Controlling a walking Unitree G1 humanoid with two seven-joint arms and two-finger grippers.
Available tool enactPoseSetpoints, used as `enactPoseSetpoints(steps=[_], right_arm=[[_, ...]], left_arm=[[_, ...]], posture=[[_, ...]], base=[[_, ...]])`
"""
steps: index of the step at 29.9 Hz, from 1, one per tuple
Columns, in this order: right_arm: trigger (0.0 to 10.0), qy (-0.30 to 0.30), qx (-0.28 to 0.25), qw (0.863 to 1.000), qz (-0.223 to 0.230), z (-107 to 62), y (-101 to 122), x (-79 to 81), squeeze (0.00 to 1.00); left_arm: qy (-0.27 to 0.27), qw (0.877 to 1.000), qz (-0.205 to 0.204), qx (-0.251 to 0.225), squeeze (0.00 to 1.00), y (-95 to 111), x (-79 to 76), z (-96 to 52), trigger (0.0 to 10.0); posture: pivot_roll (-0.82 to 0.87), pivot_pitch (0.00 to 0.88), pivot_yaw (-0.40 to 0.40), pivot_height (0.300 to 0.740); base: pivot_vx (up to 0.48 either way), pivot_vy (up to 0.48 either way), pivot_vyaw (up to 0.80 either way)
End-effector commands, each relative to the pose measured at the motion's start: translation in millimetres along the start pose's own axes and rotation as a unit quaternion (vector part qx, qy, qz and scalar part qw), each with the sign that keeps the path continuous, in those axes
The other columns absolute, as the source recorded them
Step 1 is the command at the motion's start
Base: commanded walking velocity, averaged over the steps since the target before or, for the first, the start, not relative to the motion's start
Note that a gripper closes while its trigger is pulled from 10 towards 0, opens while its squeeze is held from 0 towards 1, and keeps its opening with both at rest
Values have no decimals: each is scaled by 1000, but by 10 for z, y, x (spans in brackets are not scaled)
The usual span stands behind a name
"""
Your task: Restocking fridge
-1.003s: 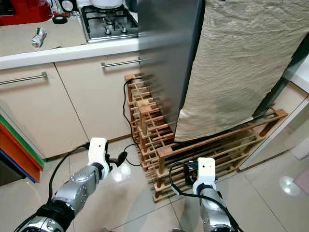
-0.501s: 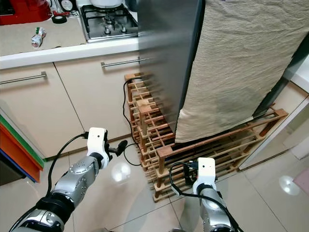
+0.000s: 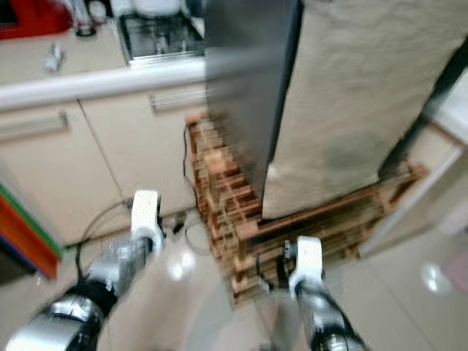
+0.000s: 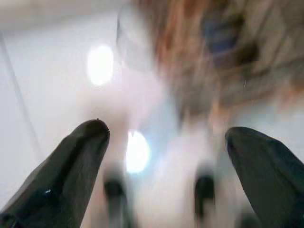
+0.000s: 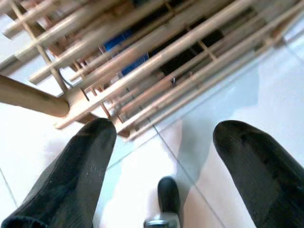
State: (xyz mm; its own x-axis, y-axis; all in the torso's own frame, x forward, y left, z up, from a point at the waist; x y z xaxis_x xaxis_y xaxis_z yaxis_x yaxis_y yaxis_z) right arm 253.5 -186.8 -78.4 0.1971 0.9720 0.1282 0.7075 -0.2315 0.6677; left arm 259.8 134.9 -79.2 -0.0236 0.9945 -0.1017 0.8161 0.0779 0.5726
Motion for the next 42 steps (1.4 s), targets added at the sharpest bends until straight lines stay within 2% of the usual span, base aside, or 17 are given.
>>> enactPoseSetpoints(steps=[1,5,13,17,20,21,24,29,32,36,42], right_arm=[[10000,-4,10,1000,15,4,-11,-5,0],[10000,-4,10,1000,11,5,-8,-4,0],[10000,-3,16,1000,13,11,3,1,0],[10000,-3,16,1000,12,11,3,-3,0],[10000,-2,18,1000,10,12,0,2,0],[10000,3,20,1000,4,17,7,37,0],[10000,5,21,1000,-2,20,13,57,0],[10000,22,14,999,-42,42,102,200,0],[10000,32,14,998,-57,48,121,281,0],[10000,38,13,998,-56,51,131,343,0],[10000,37,20,998,-55,45,76,329,0]], left_arm=[[11,1000,0,-21,0,174,45,-3,10000],[6,1000,24,-16,0,156,16,0,10000],[7,999,31,-10,0,138,-10,6,10000],[1,999,30,-24,0,178,-37,6,10000],[-2,999,22,-26,0,193,-74,7,10000],[-5,999,29,-19,0,181,-124,10,10000],[-7,999,36,-15,0,170,-150,12,10000],[-42,994,102,17,0,23,-359,11,10000],[-43,994,99,10,0,49,-386,12,10000],[-40,994,102,7,0,72,-374,12,10000],[-33,994,100,12,0,51,-329,13,10000]], posture=[[-56,0,-21,732],[-52,0,-20,732],[-53,0,-21,732],[-56,0,-24,732],[-56,0,-27,732],[-56,0,-27,732],[-56,0,-27,732],[-52,0,-29,732],[-46,0,-30,732],[-44,0,-29,732],[-48,0,-25,732]], base=[[0,0,0],[0,0,0],[0,0,0],[0,0,0],[0,0,0],[0,0,0],[0,0,0],[0,0,0],[0,0,0],[0,0,0],[0,0,0]])
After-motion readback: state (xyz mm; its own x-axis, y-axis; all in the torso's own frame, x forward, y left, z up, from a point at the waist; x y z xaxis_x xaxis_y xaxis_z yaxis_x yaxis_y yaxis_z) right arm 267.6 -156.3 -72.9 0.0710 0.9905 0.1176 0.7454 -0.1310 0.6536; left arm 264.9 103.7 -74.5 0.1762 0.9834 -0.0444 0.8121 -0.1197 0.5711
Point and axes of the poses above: a point about 5 cm out from each wrist's last joint towards the gripper, its own z axis pointing out of the wrist towards the gripper, its own y axis along the axis of the wrist's last joint, x = y × z, the point moved 3 cm from there along z, pointing out of the wrist towards the gripper
